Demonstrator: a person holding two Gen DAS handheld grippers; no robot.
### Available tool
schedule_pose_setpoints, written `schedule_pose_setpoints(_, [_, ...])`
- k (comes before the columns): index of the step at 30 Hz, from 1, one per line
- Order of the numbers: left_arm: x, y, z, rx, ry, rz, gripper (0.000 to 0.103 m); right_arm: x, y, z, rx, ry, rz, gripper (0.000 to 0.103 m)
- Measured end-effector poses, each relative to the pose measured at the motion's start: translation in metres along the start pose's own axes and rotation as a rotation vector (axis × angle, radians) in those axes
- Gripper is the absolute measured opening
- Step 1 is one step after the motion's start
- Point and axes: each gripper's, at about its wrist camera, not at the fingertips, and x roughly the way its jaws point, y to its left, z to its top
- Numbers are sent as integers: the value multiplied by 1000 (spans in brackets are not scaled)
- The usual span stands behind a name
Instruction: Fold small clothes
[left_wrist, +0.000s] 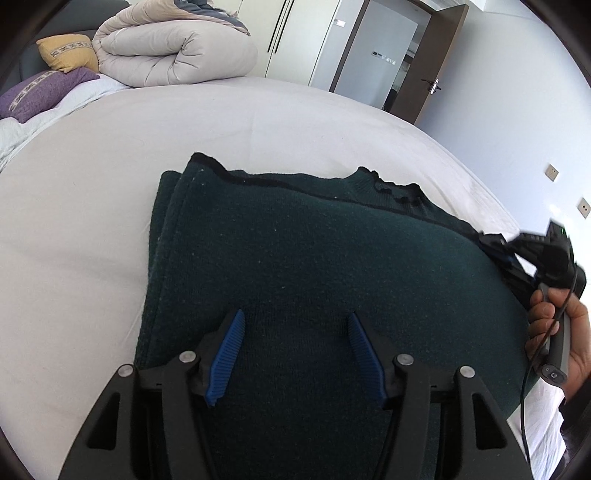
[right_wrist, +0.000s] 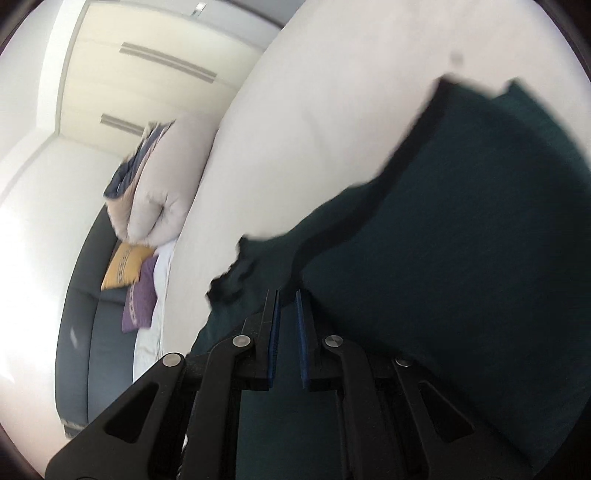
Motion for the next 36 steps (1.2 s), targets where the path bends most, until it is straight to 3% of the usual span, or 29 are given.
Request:
schedule_pose_setpoints(2, [-4, 0, 5, -18, 16, 4, 61, -25, -30, 14, 55, -61, -7, 0])
schedule_pose_setpoints(5, [-15, -5, 16, -57, -2, -8, 60, -53, -44, 22, 44, -131, -56, 0])
schedule_pose_setpoints(7, [-14, -16, 30, -31, -14, -28, 60, -61, -56, 20, 60, -145, -38, 0])
schedule_pose_setpoints(9, [-3, -29, 48, 15, -11, -50, 60, -61, -63, 17, 72, -160, -4, 0])
schedule_pose_setpoints(11, [21, -36, 65, 35, 33, -100, 60, -57, -57, 16, 29, -170, -35, 0])
schedule_pose_setpoints(15, [58, -32, 78, 60, 79, -35, 60, -48, -51, 13, -12, -185, -56, 0])
schedule_pose_setpoints(16, [60, -21, 78, 37, 80, -54, 59, -46, -51, 13, -15, -185, -48, 0])
schedule_pose_setpoints(17, [59, -9, 77, -2, 72, -107, 57, -45, -51, 12, -15, -186, -42, 0])
schedule_pose_setpoints(19, [55, 21, 75, -90, 60, -176, 34, -46, -52, 9, -22, -189, -43, 0])
schedule_pose_setpoints(21, [55, 49, 72, -168, 71, -212, 3, -47, -52, 6, -33, -198, -42, 0])
schedule_pose_setpoints(24, [45, 82, 67, -245, 59, -260, 5, -52, -52, 3, -34, -206, -40, 0])
schedule_pose_setpoints(28, [24, 98, 56, -258, 20, -220, 4, -66, -58, 1, -42, -212, -45, 0])
schedule_pose_setpoints(29, [17, 100, 52, -272, 7, -208, 9, -65, -56, 1, -46, -215, -48, 0])
schedule_pose_setpoints(32, [-15, 96, 38, -271, -33, -186, 37, -68, -53, 1, -45, -201, -49, 0])
schedule_pose_setpoints(34, [-43, 81, 24, -244, -85, -193, 73, -79, -43, -2, -69, -190, -63, 6])
schedule_pose_setpoints(36, [-59, 66, 9, -185, -103, -187, 85, -94, -25, -19, -118, -192, -11, 6])
